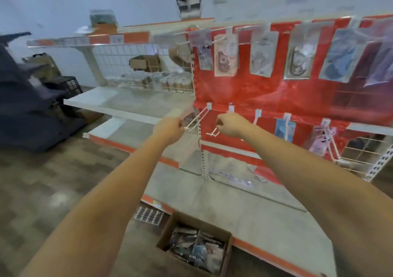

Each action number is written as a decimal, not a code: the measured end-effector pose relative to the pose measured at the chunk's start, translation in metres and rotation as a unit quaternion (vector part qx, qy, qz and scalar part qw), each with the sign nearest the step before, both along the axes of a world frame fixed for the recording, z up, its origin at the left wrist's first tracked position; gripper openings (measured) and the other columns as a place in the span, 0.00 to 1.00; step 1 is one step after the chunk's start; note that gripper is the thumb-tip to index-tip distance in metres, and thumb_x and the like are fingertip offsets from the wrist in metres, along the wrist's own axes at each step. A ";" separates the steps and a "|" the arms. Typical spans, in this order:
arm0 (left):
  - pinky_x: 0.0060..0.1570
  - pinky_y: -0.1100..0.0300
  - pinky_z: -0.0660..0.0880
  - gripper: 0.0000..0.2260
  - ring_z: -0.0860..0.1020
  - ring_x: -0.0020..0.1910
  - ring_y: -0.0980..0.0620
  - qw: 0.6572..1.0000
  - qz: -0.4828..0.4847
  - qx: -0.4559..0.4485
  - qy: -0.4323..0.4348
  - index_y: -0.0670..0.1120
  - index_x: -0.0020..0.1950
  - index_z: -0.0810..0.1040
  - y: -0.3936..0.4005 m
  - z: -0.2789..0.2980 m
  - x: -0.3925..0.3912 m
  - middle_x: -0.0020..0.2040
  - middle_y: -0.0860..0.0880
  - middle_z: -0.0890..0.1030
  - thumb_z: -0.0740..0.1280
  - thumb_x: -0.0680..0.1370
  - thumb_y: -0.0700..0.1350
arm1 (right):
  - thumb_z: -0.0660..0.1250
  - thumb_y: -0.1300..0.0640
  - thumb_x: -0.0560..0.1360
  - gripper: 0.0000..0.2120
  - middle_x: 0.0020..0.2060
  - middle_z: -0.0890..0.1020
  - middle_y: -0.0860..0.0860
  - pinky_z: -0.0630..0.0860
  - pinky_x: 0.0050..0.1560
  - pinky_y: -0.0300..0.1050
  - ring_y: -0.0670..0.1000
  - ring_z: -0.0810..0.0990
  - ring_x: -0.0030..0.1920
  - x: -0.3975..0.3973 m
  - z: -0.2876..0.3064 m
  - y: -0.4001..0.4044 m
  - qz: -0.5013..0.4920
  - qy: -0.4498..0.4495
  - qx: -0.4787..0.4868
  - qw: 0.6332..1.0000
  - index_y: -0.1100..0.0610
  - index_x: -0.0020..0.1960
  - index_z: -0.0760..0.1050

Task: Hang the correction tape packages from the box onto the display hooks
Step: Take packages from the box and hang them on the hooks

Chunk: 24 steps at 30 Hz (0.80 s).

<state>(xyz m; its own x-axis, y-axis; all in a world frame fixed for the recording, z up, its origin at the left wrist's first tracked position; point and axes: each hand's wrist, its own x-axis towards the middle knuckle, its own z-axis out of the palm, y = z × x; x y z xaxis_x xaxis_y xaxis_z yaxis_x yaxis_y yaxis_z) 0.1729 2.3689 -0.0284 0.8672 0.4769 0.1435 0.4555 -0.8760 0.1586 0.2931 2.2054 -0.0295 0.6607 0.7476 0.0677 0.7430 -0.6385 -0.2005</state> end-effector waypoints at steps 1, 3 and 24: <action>0.52 0.53 0.71 0.13 0.76 0.57 0.40 1.000 0.003 -0.006 0.004 0.42 0.59 0.77 0.012 -0.009 -0.004 0.58 0.39 0.78 0.57 0.80 0.45 | 0.57 0.59 0.77 0.13 0.57 0.79 0.57 0.73 0.51 0.48 0.59 0.77 0.55 -0.005 -0.009 0.013 0.004 0.003 -0.001 1.000 0.60 0.58 0.76; 0.53 0.53 0.72 0.13 0.76 0.57 0.40 1.000 0.013 -0.022 0.013 0.43 0.59 0.77 0.033 -0.032 -0.010 0.58 0.39 0.79 0.57 0.80 0.45 | 0.57 0.59 0.77 0.14 0.57 0.78 0.58 0.72 0.51 0.49 0.59 0.76 0.56 -0.012 -0.030 0.035 0.011 0.008 -0.005 1.000 0.59 0.59 0.75; 0.50 0.49 0.74 0.11 0.78 0.52 0.40 0.966 0.051 -0.190 0.165 0.42 0.52 0.77 0.079 -0.489 -0.042 0.50 0.40 0.81 0.57 0.81 0.45 | 0.55 0.57 0.79 0.13 0.57 0.77 0.58 0.72 0.53 0.47 0.58 0.75 0.58 -0.025 -0.479 0.058 0.039 0.199 -0.171 0.964 0.58 0.60 0.73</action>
